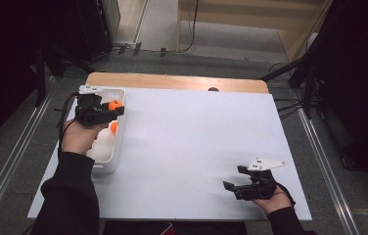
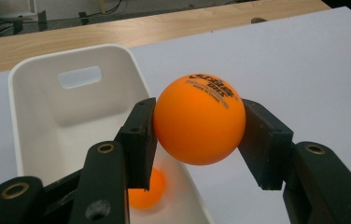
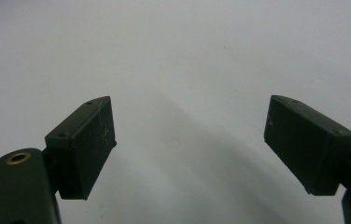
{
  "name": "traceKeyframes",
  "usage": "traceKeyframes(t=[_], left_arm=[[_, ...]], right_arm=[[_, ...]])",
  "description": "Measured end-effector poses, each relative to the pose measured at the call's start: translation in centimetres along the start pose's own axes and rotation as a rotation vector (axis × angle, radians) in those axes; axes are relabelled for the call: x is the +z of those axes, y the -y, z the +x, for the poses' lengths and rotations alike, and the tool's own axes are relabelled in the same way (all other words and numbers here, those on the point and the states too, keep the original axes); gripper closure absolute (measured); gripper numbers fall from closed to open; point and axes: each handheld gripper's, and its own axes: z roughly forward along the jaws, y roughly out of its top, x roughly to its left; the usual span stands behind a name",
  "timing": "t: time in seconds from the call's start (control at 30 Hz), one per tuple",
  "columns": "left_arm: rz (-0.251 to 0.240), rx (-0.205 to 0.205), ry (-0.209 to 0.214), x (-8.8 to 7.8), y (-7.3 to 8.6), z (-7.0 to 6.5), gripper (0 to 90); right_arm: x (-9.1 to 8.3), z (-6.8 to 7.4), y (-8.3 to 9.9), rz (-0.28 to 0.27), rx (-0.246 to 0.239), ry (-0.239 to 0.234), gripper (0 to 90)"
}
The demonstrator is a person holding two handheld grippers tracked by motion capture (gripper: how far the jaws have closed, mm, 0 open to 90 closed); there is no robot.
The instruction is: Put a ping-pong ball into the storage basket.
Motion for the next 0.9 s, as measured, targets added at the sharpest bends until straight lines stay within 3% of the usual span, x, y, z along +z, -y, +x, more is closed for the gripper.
traceKeyframes(t=[0.67, 0.9], left_arm=[[0.007, -0.036, -0.120, 0.4, 0.6, 1.3, 50.1], [0.005, -0.069, -0.142, 0.4, 0.9, 2.0, 50.2]], right_arm=[[0.0, 0.0, 0.0, 0.004, 0.000, -0.002, 14.9], [0.0, 0.0, 0.0, 0.003, -0.003, 0.001, 14.9]])
